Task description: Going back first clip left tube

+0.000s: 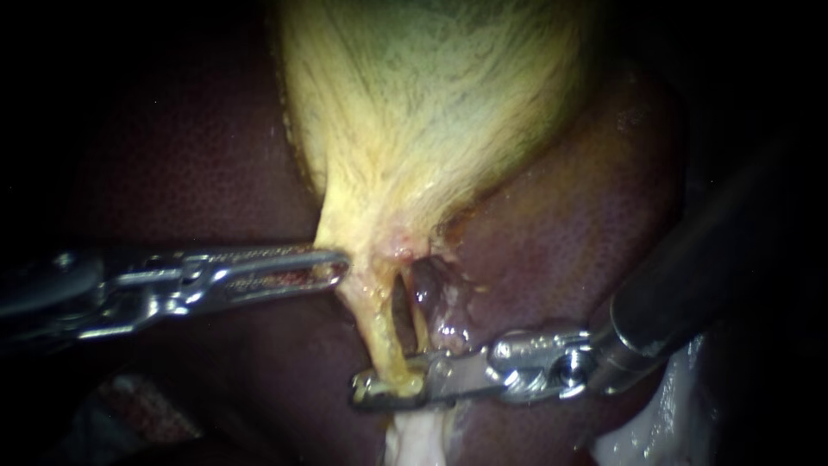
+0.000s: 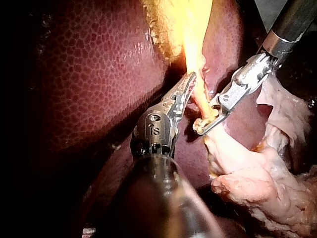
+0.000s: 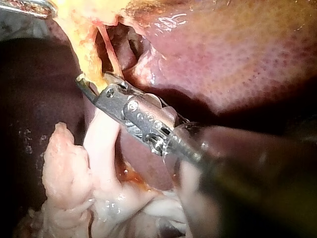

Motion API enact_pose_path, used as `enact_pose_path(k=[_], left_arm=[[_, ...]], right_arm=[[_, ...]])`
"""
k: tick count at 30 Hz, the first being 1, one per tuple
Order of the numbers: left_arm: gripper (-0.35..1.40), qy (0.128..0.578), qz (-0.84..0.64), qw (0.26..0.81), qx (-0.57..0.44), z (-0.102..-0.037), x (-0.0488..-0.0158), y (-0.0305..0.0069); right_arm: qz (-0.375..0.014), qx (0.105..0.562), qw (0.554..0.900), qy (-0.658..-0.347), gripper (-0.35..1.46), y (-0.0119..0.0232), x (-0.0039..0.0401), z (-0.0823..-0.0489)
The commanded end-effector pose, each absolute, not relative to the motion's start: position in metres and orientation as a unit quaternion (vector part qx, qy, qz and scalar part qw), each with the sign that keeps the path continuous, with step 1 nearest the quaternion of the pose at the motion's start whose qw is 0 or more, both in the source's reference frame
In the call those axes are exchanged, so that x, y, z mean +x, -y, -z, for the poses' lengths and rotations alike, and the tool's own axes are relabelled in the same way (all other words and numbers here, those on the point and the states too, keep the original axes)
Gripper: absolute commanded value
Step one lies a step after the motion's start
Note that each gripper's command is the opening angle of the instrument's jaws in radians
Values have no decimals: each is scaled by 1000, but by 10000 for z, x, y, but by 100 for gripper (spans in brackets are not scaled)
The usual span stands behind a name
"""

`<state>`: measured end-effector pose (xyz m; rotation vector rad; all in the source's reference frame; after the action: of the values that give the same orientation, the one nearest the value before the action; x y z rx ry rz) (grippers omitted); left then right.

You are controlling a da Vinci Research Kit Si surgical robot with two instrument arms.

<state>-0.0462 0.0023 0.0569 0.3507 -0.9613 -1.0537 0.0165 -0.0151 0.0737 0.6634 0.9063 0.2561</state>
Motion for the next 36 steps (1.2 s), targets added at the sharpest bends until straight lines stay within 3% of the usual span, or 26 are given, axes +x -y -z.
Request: enact_pose_path(k=[1, 10, 14, 18, 25, 36], left_arm=[[-15, 438, 481, 742, 160, -569, -462, -23], [-15, 438, 481, 742, 160, -568, -463, -23], [-15, 438, 481, 742, 160, -568, -463, -23], [-15, 438, 481, 742, 160, -568, -462, -23], [-15, 438, 481, 742, 160, -565, -462, -21], [-15, 438, 481, 742, 160, -564, -461, -21]], right_arm=[[-120, 313, 839, -427, -35, 152, 165, -738], [-119, 315, 840, -426, -35, 151, 164, -738], [-121, 317, 832, -439, 31, 149, 167, -737], [-87, 294, 830, -466, 49, 145, 172, -735], [-47, 226, 844, -485, 60, 132, 170, -727], [-21, 199, 847, -492, 60, 112, 142, -710]])
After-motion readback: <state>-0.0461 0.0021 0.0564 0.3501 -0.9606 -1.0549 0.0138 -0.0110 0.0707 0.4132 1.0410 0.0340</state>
